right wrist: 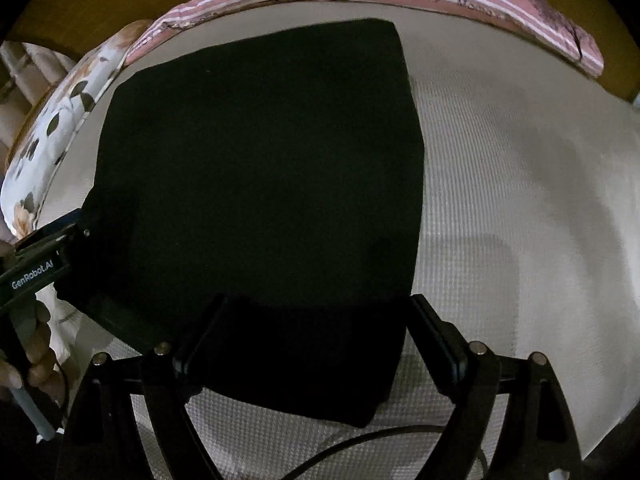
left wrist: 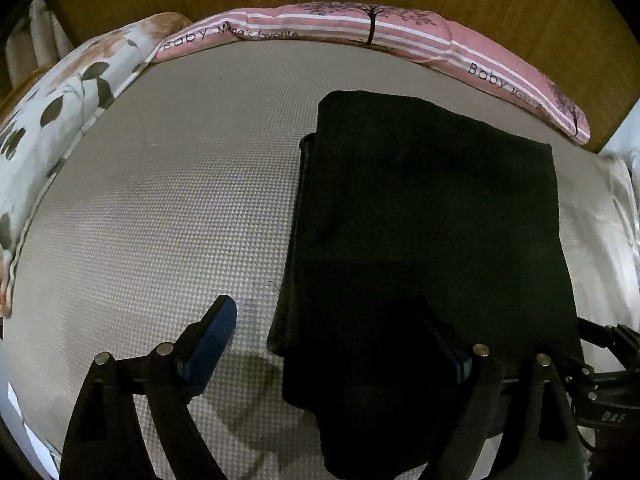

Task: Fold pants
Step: 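Lower the folded jeans onto the sheet and open both tools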

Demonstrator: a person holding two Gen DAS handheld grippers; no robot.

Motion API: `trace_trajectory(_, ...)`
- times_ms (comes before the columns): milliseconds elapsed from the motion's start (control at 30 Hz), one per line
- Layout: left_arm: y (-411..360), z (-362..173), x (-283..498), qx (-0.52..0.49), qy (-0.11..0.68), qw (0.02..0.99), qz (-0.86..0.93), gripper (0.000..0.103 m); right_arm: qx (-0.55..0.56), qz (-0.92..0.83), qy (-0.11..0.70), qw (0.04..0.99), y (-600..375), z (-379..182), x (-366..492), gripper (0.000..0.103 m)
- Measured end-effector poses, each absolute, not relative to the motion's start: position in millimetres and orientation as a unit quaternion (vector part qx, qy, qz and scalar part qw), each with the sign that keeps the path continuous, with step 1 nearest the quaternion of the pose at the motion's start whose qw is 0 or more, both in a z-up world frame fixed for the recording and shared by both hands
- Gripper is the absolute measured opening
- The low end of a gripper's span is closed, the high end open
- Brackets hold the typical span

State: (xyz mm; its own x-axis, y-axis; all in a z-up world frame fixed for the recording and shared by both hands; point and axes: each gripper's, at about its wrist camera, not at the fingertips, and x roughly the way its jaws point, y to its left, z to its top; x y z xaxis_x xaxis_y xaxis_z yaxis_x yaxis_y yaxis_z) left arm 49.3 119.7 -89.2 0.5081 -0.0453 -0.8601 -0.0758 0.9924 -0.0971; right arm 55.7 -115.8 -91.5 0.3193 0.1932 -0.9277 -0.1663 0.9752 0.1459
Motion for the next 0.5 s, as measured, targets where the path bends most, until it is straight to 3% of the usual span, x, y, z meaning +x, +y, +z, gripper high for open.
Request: trace_trajectory(500,117.6,-92.0,57.9,-0.043,0.489,0.871,0.02,0.096,0.014,0.096,0.574,0.813,-112.2,-100.9,56.9,0.088)
